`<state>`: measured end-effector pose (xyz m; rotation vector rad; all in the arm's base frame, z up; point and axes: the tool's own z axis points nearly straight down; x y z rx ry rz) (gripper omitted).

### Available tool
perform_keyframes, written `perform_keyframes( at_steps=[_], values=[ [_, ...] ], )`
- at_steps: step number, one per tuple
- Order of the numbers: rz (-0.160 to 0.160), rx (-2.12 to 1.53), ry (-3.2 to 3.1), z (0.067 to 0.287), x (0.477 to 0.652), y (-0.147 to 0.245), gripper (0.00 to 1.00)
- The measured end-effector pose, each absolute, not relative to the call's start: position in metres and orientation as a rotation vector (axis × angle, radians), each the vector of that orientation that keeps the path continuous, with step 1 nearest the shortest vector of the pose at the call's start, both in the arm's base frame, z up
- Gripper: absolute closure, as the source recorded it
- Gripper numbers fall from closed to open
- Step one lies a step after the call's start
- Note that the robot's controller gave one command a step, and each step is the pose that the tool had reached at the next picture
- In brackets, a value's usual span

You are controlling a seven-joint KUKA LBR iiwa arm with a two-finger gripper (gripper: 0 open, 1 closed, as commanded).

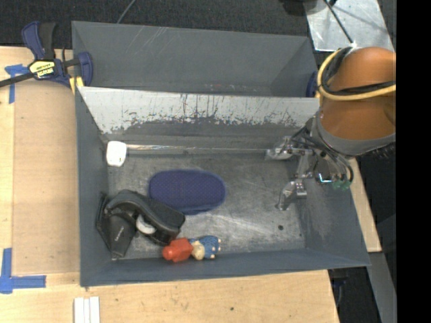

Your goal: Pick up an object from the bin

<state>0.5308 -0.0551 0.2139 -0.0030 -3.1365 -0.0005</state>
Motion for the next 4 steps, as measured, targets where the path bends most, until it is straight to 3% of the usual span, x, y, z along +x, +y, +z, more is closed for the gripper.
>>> perform_keyframes(
  at_steps=[1, 2, 3, 4],
  values=[
    [0.001, 0.37, -3.127, 0.232, 0.535, -0.035, 0.0],
    [-0.005, 0.759, -3.052, 0.149, 0.583, 0.071, 0.0],
    [0.002, 0.831, -3.038, 0.089, 0.609, 0.073, 0.0],
    [0.003, 0.828, -3.032, 0.088, 0.608, 0.073, 1.0]
  ],
)
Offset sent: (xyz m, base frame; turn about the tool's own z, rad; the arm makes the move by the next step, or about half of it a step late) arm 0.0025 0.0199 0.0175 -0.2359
